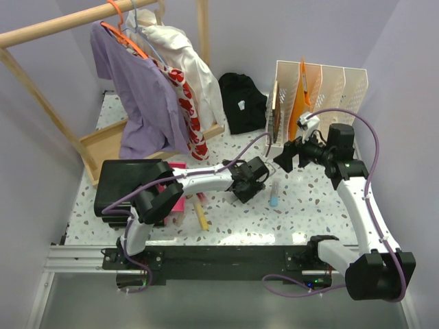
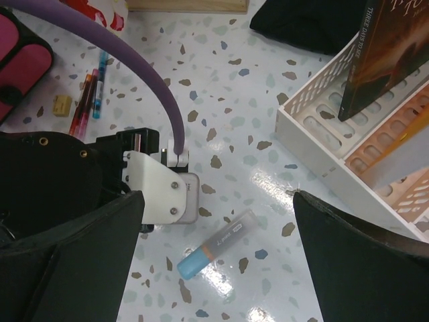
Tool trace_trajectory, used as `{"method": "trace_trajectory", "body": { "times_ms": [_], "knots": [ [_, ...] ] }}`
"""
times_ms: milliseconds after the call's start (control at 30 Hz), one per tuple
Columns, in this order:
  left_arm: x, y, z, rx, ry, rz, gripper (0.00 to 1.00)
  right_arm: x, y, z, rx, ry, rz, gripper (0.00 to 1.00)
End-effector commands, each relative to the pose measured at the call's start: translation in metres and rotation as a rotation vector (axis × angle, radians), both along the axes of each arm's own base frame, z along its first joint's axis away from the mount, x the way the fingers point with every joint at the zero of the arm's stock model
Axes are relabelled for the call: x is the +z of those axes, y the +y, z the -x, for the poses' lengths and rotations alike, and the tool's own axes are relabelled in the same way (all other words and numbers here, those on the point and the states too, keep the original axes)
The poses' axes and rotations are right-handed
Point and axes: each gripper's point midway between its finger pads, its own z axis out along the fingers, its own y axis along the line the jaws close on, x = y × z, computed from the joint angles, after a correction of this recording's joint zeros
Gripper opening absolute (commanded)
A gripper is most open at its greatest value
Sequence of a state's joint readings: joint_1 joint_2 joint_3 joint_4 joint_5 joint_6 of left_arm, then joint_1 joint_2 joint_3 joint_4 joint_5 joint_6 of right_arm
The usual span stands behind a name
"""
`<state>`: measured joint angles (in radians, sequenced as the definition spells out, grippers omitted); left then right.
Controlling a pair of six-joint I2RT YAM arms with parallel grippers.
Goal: Organize the desk
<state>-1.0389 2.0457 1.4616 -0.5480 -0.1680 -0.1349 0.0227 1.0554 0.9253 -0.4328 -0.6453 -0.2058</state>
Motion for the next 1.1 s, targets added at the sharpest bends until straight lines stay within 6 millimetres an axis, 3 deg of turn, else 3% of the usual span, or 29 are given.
{"method": "trace_trajectory", "body": {
  "times_ms": [0,200,300,333,400,433,500,533,600,633,700,733,800,833,900,933,1067],
  "knots": [
    [-0.006,0.004,-0.003,-0.017,0.027,0.001,0.56,0.003,0.0,-0.003,-0.001,-0.018,-0.016,0.98],
    [-0.016,0.012,0.004,-0.014,0.054,0.006,0.44,0.001,-0.001,-0.004,-0.002,-0.016,-0.017,0.98],
    [-0.01,0.015,0.006,-0.007,0.038,0.025,0.31,-0.001,-0.001,-0.004,0.001,-0.011,-0.018,0.98],
    [0.001,0.015,0.005,-0.005,0.021,0.048,0.25,0.0,-0.001,-0.004,0.001,-0.012,-0.018,0.98],
    [0.008,0.021,0.006,0.005,-0.002,0.06,0.2,-0.002,0.0,-0.004,0.004,-0.009,-0.019,0.98],
    [0.028,0.02,0.005,0.012,-0.032,0.104,0.15,-0.003,0.0,-0.004,0.004,-0.004,-0.02,0.98],
    [0.041,0.027,0.007,0.022,-0.061,0.135,0.12,-0.004,0.0,-0.004,0.008,-0.004,-0.019,0.98],
    [0.066,0.027,0.007,0.028,-0.094,0.196,0.08,-0.004,0.0,-0.004,0.008,-0.001,-0.019,0.98],
    [0.08,0.034,0.012,0.036,-0.114,0.241,0.05,-0.006,0.0,-0.004,0.008,0.004,-0.018,0.98],
    [0.107,0.036,0.015,0.043,-0.143,0.314,0.04,-0.007,0.0,-0.005,0.009,0.008,-0.017,0.98],
    [0.126,0.041,0.024,0.041,-0.151,0.387,0.02,-0.008,-0.001,-0.005,0.007,0.01,-0.016,0.98],
    [0.154,0.045,0.028,0.052,-0.181,0.467,0.02,-0.009,-0.001,-0.005,0.007,0.012,-0.015,0.98],
    [0.169,0.057,0.034,0.073,-0.203,0.513,0.0,-0.011,-0.001,-0.005,0.011,0.017,-0.015,0.98],
    [0.189,0.067,0.038,0.094,-0.236,0.568,0.0,-0.011,-0.001,-0.005,0.011,0.016,-0.014,0.98],
    [0.204,0.085,0.039,0.138,-0.28,0.588,0.0,-0.013,0.0,-0.005,0.016,0.023,-0.016,0.98],
    [0.222,0.097,0.041,0.165,-0.314,0.629,0.0,-0.013,0.0,-0.005,0.018,0.021,-0.018,0.98],
    [0.249,0.145,0.041,0.29,-0.428,0.636,0.0,-0.022,0.003,-0.006,0.037,0.05,-0.035,0.98]
  ]
}}
